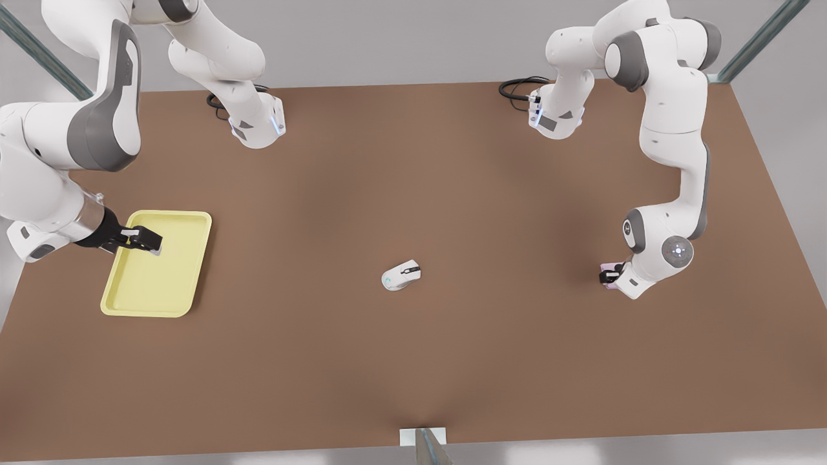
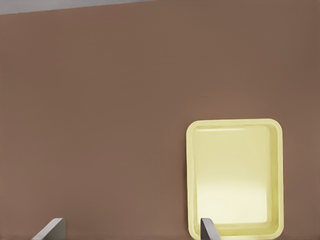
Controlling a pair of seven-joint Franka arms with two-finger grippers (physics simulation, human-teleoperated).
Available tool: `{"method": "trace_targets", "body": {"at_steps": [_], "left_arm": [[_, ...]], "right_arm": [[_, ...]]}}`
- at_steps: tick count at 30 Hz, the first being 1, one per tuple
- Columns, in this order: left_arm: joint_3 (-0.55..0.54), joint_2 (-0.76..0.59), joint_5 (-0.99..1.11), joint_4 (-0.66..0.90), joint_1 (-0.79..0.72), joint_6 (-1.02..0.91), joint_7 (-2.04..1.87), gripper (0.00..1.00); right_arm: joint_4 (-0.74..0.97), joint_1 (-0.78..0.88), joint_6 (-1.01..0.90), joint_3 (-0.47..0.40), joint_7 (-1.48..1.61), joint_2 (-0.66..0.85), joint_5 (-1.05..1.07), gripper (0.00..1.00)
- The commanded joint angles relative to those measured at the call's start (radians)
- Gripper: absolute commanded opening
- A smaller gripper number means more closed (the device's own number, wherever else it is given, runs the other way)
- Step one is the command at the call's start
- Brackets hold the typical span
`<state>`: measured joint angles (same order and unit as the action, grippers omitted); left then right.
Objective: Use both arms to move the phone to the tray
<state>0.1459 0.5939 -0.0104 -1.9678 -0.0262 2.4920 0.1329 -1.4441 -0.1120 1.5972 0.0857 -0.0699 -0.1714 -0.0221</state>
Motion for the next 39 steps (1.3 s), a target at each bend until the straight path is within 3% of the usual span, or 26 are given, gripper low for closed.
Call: {"method": "trace_targets", "body": {"at_steps": [1,12,17,20,29,39], "left_arm": [[0.0,-0.002,-0.005,0.001,0.0,-0.008,0.004,0.77],[-0.025,-0.036,-0.019,0.109,-0.006,-0.168,-0.048,0.78],[-0.131,-0.049,-0.03,0.199,-0.014,-0.309,-0.223,0.78],[-0.249,-0.057,-0.016,0.236,-0.018,-0.357,-0.39,0.78],[-0.261,0.0,-0.025,0.417,-0.368,-0.443,-0.93,0.78],[-0.261,0.215,-0.03,0.785,-0.712,-0.423,-1.398,0.78]], "right_arm": [[0.001,0.0,0.0,0.0,-0.001,0.001,0.001,1.0],[0.01,0.003,0.0,0.0,0.005,-0.007,0.001,1.0],[0.011,0.003,0.0,0.002,0.005,-0.008,0.001,1.0],[0.011,0.003,0.0,0.002,0.005,-0.008,0.001,1.0],[0.011,0.003,0.0,0.002,0.004,-0.008,0.002,1.0],[0.011,0.002,0.0,0.0,0.004,-0.016,0.002,1.0]]}}
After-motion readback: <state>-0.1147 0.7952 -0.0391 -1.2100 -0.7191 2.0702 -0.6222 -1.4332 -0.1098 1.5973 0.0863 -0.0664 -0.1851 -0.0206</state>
